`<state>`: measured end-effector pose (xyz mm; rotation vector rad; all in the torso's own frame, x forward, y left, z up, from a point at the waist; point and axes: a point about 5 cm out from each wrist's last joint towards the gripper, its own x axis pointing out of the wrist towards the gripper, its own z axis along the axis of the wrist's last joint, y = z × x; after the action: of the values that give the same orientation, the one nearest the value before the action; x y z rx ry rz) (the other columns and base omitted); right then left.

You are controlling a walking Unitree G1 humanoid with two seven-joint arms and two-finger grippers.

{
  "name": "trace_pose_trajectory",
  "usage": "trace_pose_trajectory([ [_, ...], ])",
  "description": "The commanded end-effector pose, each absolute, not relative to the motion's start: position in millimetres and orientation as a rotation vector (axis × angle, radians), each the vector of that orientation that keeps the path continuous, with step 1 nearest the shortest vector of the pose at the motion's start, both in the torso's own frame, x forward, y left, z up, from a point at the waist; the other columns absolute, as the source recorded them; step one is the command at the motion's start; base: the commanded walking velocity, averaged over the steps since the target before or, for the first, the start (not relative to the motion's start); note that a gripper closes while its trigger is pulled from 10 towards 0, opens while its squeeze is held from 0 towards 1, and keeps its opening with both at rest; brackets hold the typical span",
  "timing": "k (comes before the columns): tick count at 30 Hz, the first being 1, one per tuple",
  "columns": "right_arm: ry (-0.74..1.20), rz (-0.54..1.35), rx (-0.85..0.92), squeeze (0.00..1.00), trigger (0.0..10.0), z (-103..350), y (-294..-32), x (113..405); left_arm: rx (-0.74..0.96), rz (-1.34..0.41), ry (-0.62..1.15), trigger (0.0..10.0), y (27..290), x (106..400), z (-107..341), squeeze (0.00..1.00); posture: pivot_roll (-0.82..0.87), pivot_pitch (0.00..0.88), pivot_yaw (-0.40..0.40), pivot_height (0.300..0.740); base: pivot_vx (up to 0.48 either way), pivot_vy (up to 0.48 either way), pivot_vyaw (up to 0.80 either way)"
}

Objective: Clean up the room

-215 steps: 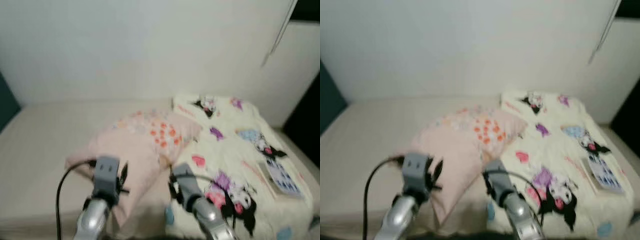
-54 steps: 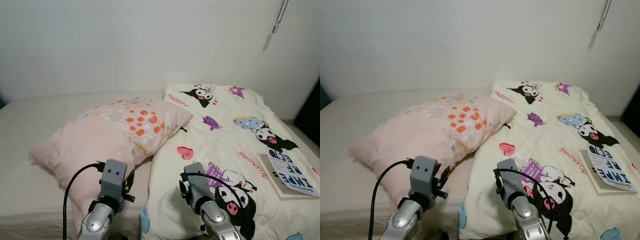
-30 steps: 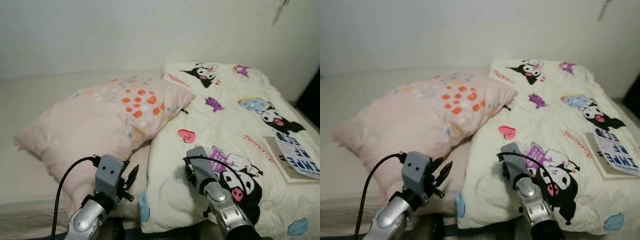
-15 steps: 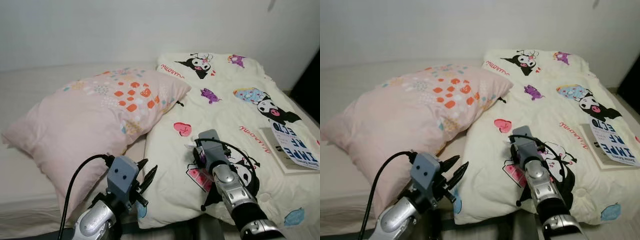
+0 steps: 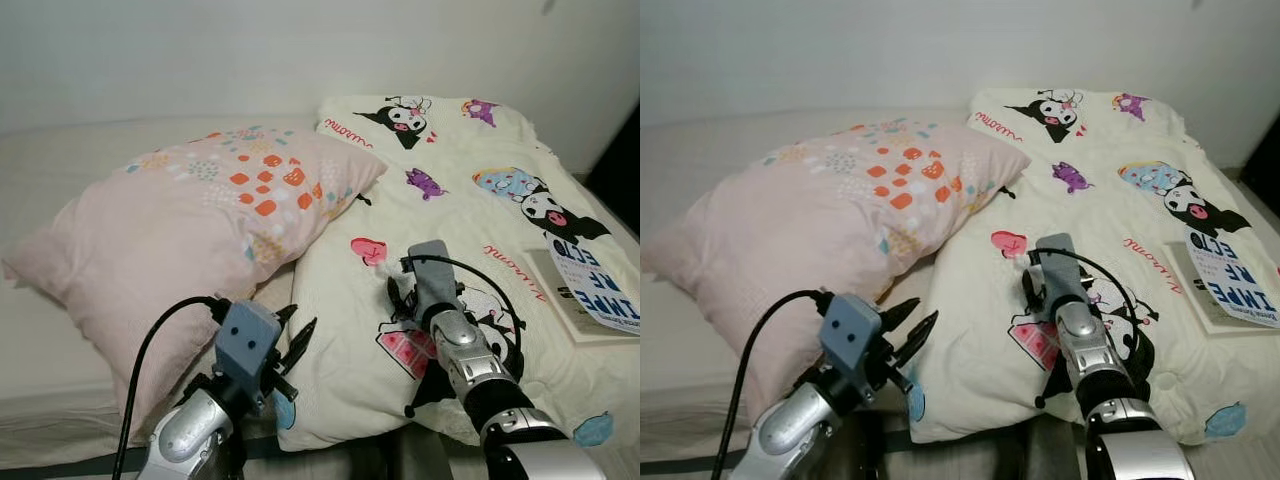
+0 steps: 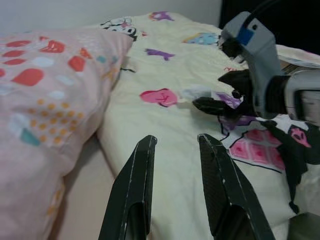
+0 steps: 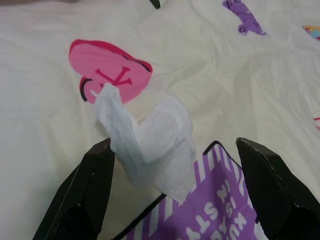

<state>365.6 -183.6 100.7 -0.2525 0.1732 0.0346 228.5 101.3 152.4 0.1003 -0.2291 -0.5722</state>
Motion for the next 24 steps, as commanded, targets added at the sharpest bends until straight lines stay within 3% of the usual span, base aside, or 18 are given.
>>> trace_pose_trajectory([
  [1,0.186,0.034,-0.235,0.0,10.0,96.1,-184.9,364.1,0.122,-0.58,-0.212,10.0,102.4,227.2,150.5,0.0,0.14,0.212,-0.024,0.559,0.0,0.0,0.0],
  [9,0.192,0.044,-0.23,0.0,10.0,93.1,-185.2,363.8,0.132,-0.609,-0.211,10.0,99.0,225.5,151.3,0.0,0.14,0.209,-0.022,0.559,0.0,0.0,0.0],
  [10,0.194,0.043,-0.224,0.0,9.6,92.8,-186.1,363.9,0.132,-0.608,-0.21,10.0,98.9,225.4,151.3,0.0,0.14,0.209,-0.022,0.559,0.0,0.0,0.0],
  [11,0.195,0.042,-0.22,0.0,8.0,92.7,-187.0,363.9,0.13,-0.603,-0.208,10.0,99.1,225.5,151.2,0.0,0.14,0.208,-0.022,0.559,0.0,0.0,0.0],
  [12,0.195,0.04,-0.216,0.0,3.7,93.0,-188.1,364.1,0.13,-0.601,-0.207,10.0,99.4,225.6,151.1,0.0,0.14,0.209,-0.021,0.559,0.0,0.0,0.0],
  [15,0.194,0.039,-0.213,0.0,3.7,93.1,-188.8,364.1,0.131,-0.6,-0.207,10.0,99.5,225.7,151.0,0.0,0.14,0.209,-0.02,0.559,0.0,0.0,0.0],
  [16,0.192,0.039,-0.211,0.0,1.2,93.4,-189.3,364.3,0.129,-0.599,-0.206,10.0,99.7,225.8,151.0,0.0,0.14,0.207,-0.02,0.559,0.0,0.0,0.0],
  [17,0.191,0.04,-0.209,0.0,0.0,93.5,-189.6,364.3,0.129,-0.598,-0.205,10.0,99.8,226.1,150.9,0.0,0.14,0.209,-0.019,0.559,0.0,0.0,0.0],
  [24,0.19,0.05,-0.209,0.0,0.0,93.2,-189.8,364.4,0.137,-0.596,-0.203,10.0,100.2,227.4,150.3,0.0,0.14,0.208,-0.019,0.559,0.0,0.0,0.0],
])
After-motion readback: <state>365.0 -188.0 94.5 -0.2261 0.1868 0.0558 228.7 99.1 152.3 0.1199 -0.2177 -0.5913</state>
